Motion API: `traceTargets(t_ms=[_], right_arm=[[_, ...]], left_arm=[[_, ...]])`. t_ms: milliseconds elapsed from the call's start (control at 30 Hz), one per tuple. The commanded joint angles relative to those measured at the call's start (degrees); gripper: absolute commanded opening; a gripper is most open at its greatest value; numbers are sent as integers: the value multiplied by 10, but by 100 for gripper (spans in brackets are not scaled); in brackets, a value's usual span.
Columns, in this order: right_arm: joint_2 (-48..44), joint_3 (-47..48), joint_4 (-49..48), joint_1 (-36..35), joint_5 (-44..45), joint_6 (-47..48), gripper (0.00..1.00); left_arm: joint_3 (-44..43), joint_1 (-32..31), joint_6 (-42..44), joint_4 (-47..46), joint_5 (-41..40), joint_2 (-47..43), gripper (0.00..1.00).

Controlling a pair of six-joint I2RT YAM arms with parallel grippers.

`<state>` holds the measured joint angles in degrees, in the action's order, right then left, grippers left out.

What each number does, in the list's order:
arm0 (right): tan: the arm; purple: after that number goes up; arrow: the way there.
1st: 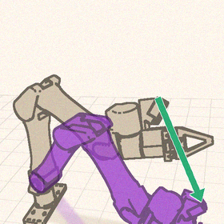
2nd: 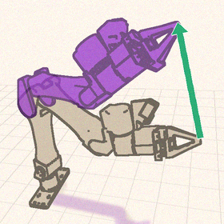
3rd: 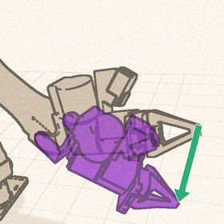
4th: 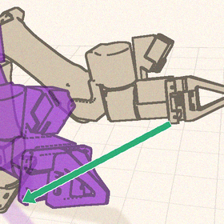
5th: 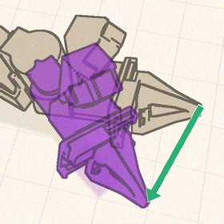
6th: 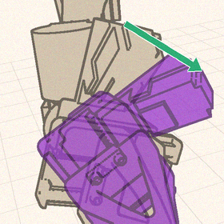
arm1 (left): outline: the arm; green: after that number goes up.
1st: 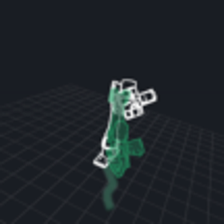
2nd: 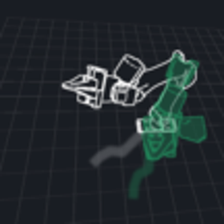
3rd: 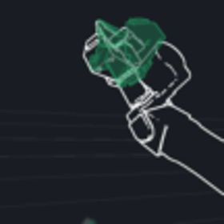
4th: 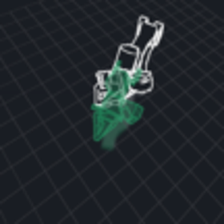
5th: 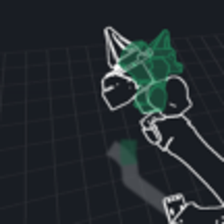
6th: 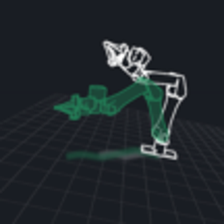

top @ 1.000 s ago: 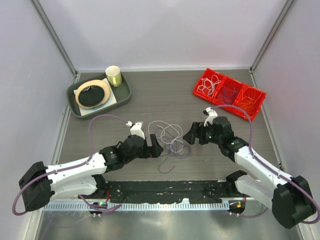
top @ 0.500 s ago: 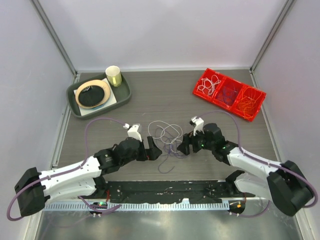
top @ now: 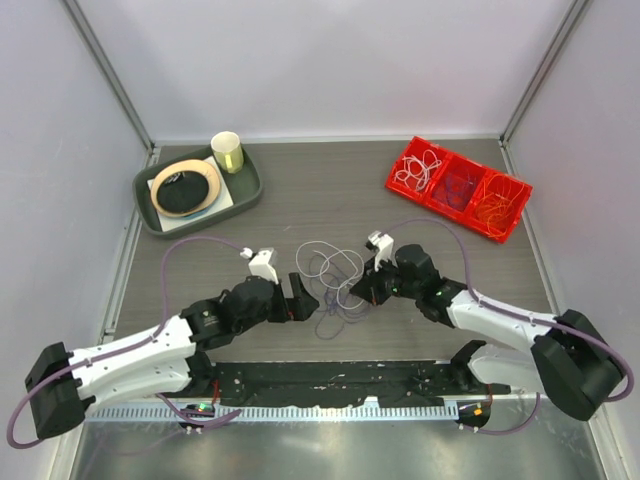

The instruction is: Untangle the cables

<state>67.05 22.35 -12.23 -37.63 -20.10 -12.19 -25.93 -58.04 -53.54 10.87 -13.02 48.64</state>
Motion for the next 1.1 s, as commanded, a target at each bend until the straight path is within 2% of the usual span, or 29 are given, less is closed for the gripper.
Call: traceTargets(t_ms=[0, 133, 300, 600, 733, 833, 967, 1067], right_arm=[[-75, 68, 10, -11, 0, -42, 1], [-149, 130, 33, -23, -4, -67, 1], [-199, 222, 51, -24, 73, -94, 1], [-113, 496, 112, -24, 84, -115, 1], [-80, 549, 138, -24, 78, -129, 1], [-69, 574, 145, -24, 92, -127, 1], [-60, 598, 164, -24, 122, -110, 1], [-54, 606, 177, -24, 162, -89, 1]], left_arm=[[-9, 1, 12, 22, -30, -32, 100], [-10, 0, 30, 23, -46, -60, 100], [8, 1, 59, -16, -48, -96, 100], [0, 1, 149, -128, -68, -116, 100], [-7, 1, 256, -213, -44, -93, 100], [-28, 0, 277, -219, -77, -63, 100], [-38, 0, 323, -264, -35, -27, 100], [-44, 1, 325, -260, -49, 5, 100]])
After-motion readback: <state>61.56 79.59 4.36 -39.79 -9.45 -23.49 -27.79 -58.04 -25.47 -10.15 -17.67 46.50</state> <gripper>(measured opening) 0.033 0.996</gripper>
